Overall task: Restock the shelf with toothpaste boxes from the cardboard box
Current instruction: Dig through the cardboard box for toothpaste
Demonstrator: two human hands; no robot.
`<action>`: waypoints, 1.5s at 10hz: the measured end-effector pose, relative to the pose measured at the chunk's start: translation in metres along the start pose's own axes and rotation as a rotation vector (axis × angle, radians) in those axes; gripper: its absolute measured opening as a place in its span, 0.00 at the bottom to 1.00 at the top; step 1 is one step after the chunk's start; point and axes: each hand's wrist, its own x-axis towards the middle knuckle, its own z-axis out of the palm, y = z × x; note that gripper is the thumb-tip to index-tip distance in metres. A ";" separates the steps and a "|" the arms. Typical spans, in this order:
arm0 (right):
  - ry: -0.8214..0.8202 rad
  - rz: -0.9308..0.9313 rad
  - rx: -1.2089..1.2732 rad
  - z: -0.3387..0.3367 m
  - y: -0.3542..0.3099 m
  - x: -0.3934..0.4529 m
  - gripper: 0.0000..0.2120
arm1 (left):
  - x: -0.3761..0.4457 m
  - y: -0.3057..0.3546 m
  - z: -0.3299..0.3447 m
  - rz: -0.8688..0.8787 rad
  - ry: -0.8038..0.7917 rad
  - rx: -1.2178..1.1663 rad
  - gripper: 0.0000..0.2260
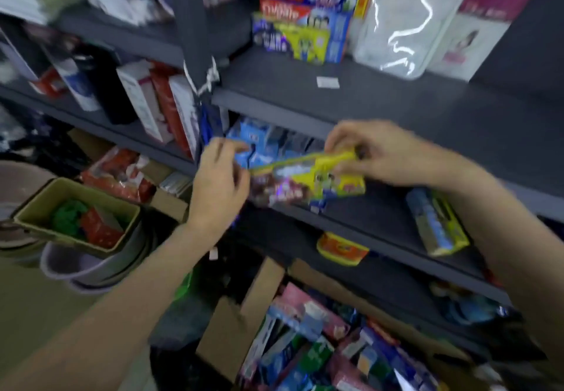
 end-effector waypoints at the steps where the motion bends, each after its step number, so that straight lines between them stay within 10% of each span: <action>1: 0.285 0.009 0.108 -0.048 -0.009 0.033 0.11 | 0.045 0.014 -0.027 0.052 0.122 0.026 0.13; 2: 0.513 0.089 0.110 -0.055 -0.004 0.084 0.12 | 0.068 0.015 -0.032 0.161 0.053 0.109 0.14; 7: 0.576 0.402 -0.167 -0.025 0.038 0.208 0.19 | 0.063 -0.011 -0.001 0.234 -0.048 0.153 0.15; 10: 0.763 -0.236 0.094 0.047 0.000 0.085 0.11 | -0.008 -0.013 0.029 0.172 -0.302 0.026 0.12; 12: 0.096 0.021 0.069 0.232 0.053 -0.029 0.12 | -0.148 -0.051 0.075 -0.037 -1.015 0.131 0.11; 14: -0.690 0.215 0.053 0.359 0.076 -0.077 0.21 | -0.216 -0.061 0.081 -0.161 -1.182 0.253 0.14; 15: -0.697 0.153 0.007 0.421 0.078 -0.078 0.15 | -0.217 -0.071 0.083 -0.234 -1.247 0.239 0.15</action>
